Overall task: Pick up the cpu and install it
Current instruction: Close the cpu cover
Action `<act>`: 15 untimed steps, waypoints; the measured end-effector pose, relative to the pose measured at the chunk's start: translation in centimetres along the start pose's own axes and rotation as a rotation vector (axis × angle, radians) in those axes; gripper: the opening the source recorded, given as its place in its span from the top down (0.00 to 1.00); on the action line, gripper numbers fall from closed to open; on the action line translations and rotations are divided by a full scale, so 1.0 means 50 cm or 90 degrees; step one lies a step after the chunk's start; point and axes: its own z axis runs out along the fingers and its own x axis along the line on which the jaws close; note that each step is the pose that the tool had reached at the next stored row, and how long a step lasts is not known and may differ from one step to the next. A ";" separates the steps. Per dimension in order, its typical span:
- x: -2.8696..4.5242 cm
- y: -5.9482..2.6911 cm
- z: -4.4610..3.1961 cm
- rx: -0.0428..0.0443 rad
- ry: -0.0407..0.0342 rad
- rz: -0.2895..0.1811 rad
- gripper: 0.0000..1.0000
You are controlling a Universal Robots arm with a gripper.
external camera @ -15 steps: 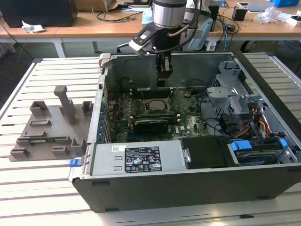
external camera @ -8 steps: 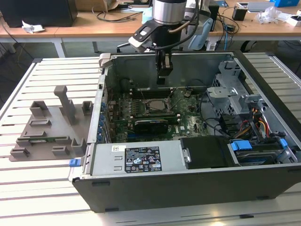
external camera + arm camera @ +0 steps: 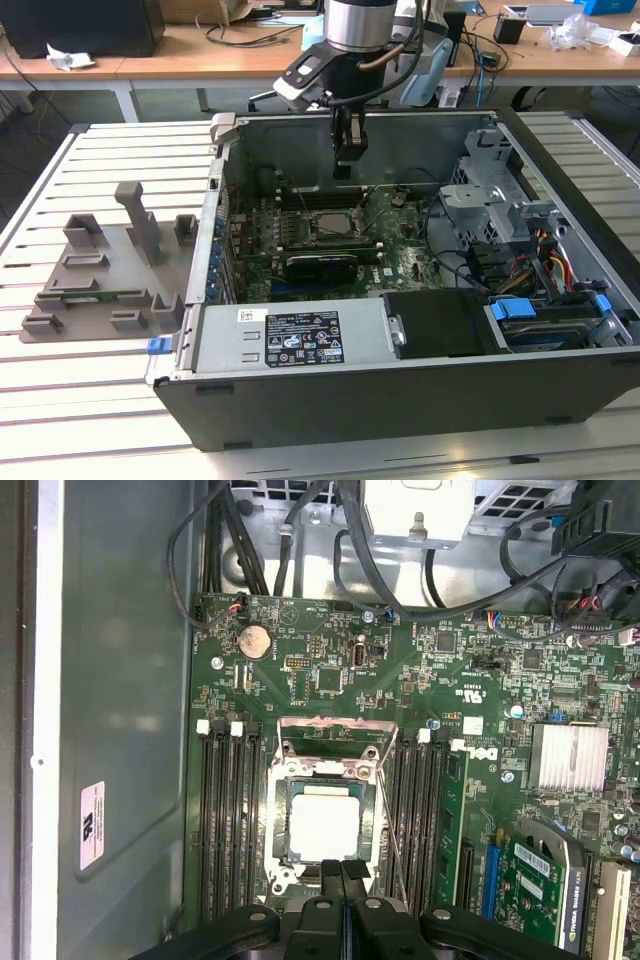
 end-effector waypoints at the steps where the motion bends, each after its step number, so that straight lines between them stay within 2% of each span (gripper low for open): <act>1: 0.000 0.000 0.000 0.0000 0.0000 0.000 0.89; 3: -0.001 0.012 -0.001 0.0000 0.0000 0.000 0.89; 10: -0.003 0.072 -0.003 0.0000 -0.0002 0.000 0.89; 15: -0.005 0.099 -0.004 0.0002 -0.0002 0.000 0.89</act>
